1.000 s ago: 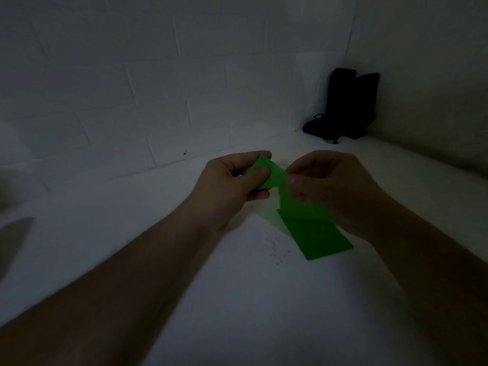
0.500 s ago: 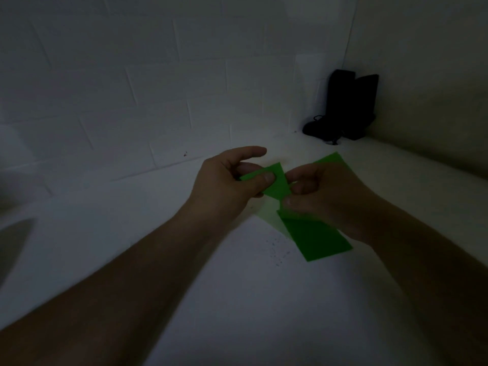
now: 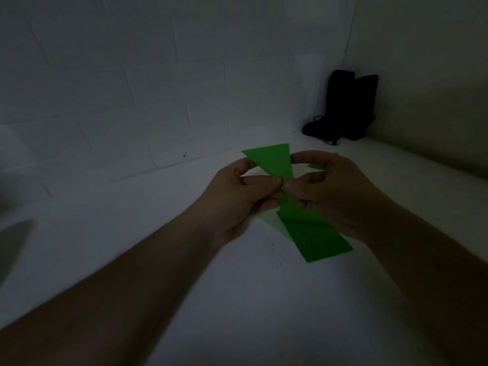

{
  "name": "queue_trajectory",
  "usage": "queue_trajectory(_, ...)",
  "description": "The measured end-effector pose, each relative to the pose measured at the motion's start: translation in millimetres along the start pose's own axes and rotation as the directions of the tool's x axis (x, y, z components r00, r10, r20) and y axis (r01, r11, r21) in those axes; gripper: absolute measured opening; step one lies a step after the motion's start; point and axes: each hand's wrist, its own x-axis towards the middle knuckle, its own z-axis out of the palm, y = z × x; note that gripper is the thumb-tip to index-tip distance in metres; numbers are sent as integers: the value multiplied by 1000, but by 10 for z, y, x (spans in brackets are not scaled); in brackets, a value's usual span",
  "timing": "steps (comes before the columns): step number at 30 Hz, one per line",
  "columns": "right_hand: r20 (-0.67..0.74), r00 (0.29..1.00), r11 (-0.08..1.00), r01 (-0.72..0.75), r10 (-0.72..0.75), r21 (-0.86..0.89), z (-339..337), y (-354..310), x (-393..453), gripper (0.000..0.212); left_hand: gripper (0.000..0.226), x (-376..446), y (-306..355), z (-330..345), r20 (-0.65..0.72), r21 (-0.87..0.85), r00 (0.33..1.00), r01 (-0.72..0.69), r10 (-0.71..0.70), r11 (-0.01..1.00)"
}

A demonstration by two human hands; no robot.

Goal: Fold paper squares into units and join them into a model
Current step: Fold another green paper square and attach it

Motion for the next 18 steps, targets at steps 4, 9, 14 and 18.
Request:
queue_trajectory(4,18,1000,998,11,-10,-59,20,10,-4,62,36,3,-7,-10,-6,42,1000,-9,9,999)
queue_trajectory(9,31,999,994,-6,9,-105,58,15,7,53,33,7,-1,-11,-49,67,999,0,3,998)
queue_trajectory(14,76,997,1000,-31,31,-2,46,16,14,49,38,0,14,4,-84,40,996,-16,19,999)
queue_trajectory(18,81,996,1000,-21,21,-2,28,9,17,52,29,0,46,1,-87,34,996,-10,13,999)
